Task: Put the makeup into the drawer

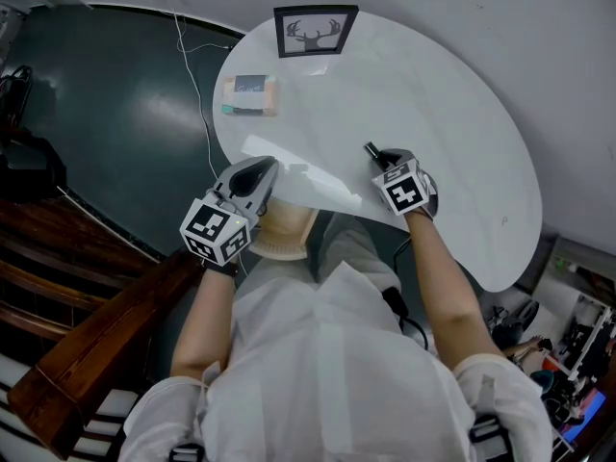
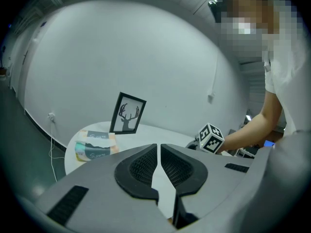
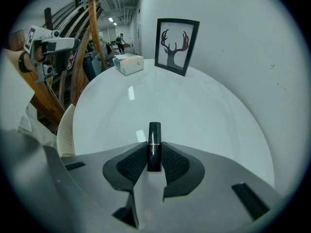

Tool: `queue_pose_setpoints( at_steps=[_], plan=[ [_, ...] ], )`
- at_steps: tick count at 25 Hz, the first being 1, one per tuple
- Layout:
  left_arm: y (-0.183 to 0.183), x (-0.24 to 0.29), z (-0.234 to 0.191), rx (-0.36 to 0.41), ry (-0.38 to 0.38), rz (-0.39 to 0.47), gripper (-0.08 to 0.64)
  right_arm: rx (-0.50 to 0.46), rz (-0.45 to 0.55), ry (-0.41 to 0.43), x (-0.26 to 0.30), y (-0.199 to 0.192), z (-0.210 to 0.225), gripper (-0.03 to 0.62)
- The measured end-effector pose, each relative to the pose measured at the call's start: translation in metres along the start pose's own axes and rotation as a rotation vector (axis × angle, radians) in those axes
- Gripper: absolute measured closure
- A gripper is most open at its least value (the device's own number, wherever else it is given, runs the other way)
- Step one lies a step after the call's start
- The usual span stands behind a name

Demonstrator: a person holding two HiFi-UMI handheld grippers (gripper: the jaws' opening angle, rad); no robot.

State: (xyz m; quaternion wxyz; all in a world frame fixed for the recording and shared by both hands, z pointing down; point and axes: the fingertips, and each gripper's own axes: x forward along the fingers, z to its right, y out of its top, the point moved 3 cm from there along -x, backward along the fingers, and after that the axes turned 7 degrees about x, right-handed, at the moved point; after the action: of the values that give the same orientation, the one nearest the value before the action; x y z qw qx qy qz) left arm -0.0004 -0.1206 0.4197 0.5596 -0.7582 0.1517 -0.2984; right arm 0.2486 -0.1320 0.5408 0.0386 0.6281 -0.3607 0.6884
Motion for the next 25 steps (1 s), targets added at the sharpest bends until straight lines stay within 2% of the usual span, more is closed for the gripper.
queue_pose_setpoints(
  at_steps=[11, 25],
  plan=[
    [-0.006, -0.027, -0.008, -0.008, 0.033, 0.013, 0.531, -0.035, 0.023, 0.024, -0.002, 0.019, -0.031, 0.508],
    [-0.026, -0.084, -0.024, -0.044, 0.123, 0.034, 0.531, -0.149, 0.035, 0.103, 0.004, 0.046, -0.108, 0.508]
  ],
)
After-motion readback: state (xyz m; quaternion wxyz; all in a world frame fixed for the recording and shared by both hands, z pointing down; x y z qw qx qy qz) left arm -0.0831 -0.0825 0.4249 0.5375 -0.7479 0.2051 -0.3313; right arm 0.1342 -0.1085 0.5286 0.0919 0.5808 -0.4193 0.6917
